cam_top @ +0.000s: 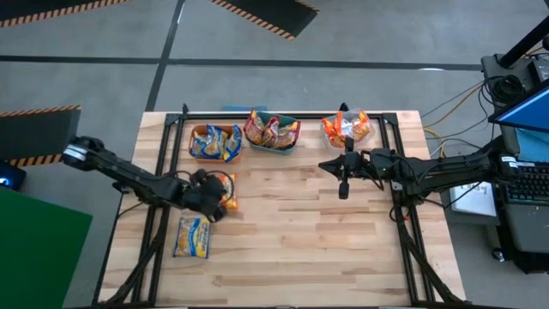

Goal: Sort Maruchan noodles
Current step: Put the orange noodle pack into the transparent bin

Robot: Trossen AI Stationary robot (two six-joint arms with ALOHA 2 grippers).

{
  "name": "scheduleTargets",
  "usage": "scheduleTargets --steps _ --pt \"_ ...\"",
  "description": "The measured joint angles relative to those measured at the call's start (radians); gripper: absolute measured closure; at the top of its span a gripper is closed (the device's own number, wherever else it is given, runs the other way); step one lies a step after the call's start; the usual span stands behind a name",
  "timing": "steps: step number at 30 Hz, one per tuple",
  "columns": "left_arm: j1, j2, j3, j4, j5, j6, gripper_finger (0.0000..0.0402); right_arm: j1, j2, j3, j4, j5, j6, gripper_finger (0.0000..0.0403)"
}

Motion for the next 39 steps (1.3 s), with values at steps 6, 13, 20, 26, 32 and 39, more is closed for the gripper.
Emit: scheduleTargets --steps 6,13,20,26,32,39 --pt "0.033 0.019 -0.054 0.012 0.001 -0.112 0.0402 0.000 0.000 0.000 0.000 0.000 -0.002 0.0394" --pt "0.040 0.162 -0.009 0.105 0.000 -0.134 0.0402 0.000 0.000 0.000 0.000 0.000 -0.004 0.0394" --pt "0.044 0.374 0.113 0.177 0.013 -0.108 0.0402 0.000 0.000 0.000 0.000 0.001 -0.008 0.0394" --pt "0.033 0.410 0.233 0.273 0.092 0.173 0.0402 0.000 0.000 0.000 -0.007 0.001 -0.005 0.0394" --pt "0.031 0.311 0.272 0.071 0.140 0.302 0.0402 0.000 0.000 -0.001 -0.053 0.001 0.021 0.0394" --pt "0.031 0.140 0.186 -0.190 0.130 0.131 0.0402 0.000 0.000 -0.001 -0.074 0.002 0.050 0.0394"
